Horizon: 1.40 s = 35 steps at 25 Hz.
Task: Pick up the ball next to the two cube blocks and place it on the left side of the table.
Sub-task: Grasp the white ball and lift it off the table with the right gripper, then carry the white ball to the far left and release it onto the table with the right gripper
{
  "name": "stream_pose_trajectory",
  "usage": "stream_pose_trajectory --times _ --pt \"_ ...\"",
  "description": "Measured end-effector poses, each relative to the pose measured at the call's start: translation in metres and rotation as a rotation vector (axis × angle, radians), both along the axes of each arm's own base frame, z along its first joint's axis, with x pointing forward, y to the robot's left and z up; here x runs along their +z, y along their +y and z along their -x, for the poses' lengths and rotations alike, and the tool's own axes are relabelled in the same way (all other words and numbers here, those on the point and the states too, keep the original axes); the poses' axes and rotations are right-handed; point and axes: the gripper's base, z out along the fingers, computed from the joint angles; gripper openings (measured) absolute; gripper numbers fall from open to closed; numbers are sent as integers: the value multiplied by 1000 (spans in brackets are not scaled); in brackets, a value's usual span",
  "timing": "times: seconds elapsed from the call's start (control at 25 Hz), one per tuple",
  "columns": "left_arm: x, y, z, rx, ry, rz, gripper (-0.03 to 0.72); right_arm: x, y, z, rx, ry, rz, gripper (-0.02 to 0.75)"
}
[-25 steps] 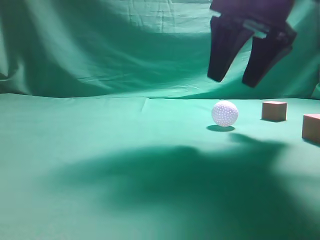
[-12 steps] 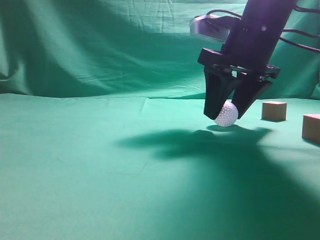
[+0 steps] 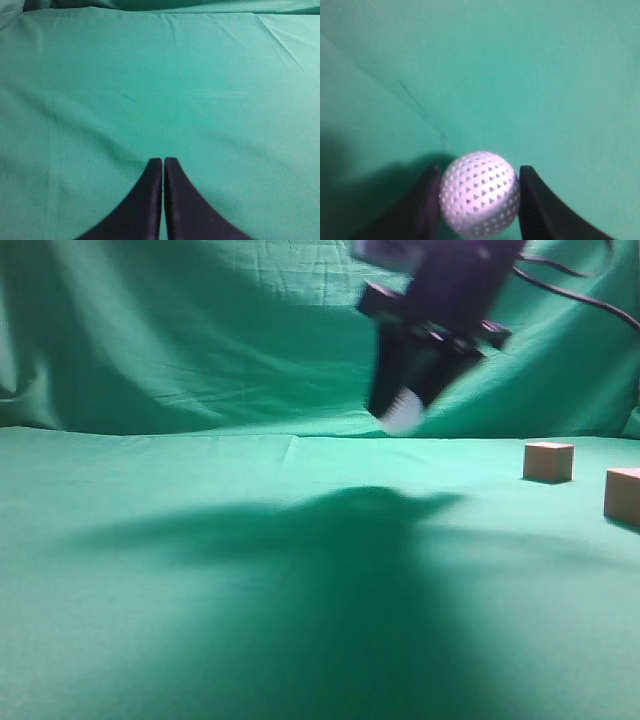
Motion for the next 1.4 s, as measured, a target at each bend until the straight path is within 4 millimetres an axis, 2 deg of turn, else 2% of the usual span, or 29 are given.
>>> stream_pose_trajectory --times 0.16,0.28,0.44,0.52,0.68,0.8,1.0,1.04,1.12,1.16,1.32,1.36,1.4 --pt "0 0 0 0 0 0 0 39 60 5 135 -164 -104 295" --pt "0 0 0 0 0 0 0 48 112 7 168 -276 -210 295" --pt "0 0 0 0 0 0 0 24 182 10 191 -357 -317 295" --pt "0 0 0 0 0 0 0 0 213 14 211 -380 -339 295" --pt "0 0 0 0 0 0 0 -43 255 23 229 -415 -371 295" --pt "0 0 0 0 0 0 0 -67 267 24 226 -434 -375 295" --pt "0 0 0 0 0 0 0 -89 270 22 207 -440 -370 295" --pt "0 0 0 0 0 0 0 -92 270 22 204 -438 -370 340" --pt "0 0 0 0 0 0 0 -93 270 22 204 -438 -369 347" --pt "0 0 0 0 0 0 0 -93 271 22 203 -440 -370 417" --pt "0 0 0 0 0 0 0 -92 270 20 196 -444 -375 575" --pt "0 0 0 0 0 0 0 -91 269 19 196 -440 -373 594" --pt "0 0 0 0 0 0 0 -86 266 17 199 -432 -371 579"
